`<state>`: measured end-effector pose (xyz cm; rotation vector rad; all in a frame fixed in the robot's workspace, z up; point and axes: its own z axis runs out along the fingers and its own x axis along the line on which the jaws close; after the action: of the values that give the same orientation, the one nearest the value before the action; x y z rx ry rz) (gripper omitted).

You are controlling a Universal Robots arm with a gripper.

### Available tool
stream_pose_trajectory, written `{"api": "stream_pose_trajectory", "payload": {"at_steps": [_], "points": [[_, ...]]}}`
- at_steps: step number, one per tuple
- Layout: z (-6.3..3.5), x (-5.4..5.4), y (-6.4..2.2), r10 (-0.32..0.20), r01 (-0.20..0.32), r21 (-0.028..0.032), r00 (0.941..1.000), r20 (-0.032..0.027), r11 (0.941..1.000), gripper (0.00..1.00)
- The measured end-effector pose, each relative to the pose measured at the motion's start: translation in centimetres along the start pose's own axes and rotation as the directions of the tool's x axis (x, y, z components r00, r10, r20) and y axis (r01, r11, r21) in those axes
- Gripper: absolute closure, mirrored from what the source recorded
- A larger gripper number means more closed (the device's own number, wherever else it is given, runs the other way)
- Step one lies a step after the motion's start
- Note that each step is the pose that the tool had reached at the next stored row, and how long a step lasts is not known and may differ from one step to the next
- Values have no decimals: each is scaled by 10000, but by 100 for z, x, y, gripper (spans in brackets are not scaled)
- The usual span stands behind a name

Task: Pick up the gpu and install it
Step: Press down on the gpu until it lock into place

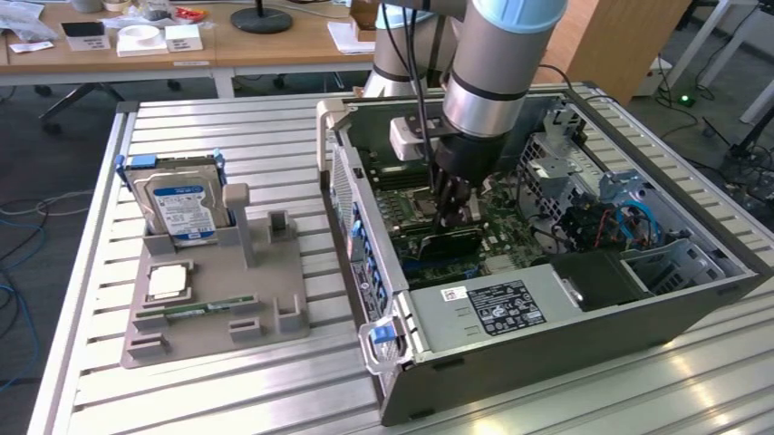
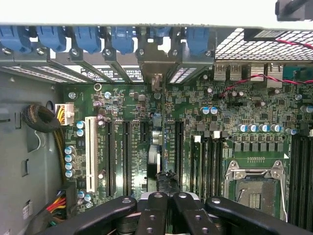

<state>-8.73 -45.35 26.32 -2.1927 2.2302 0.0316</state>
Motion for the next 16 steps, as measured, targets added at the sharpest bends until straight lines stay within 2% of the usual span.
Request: {"api": "stream_pose_trajectory", "payload": {"at_steps": [12, 16], "points": [[12, 0, 10, 2, -2, 0, 10000, -1, 10000, 89], [14, 1, 20, -1, 1, 0, 10000, -27, 10000, 89]]}}
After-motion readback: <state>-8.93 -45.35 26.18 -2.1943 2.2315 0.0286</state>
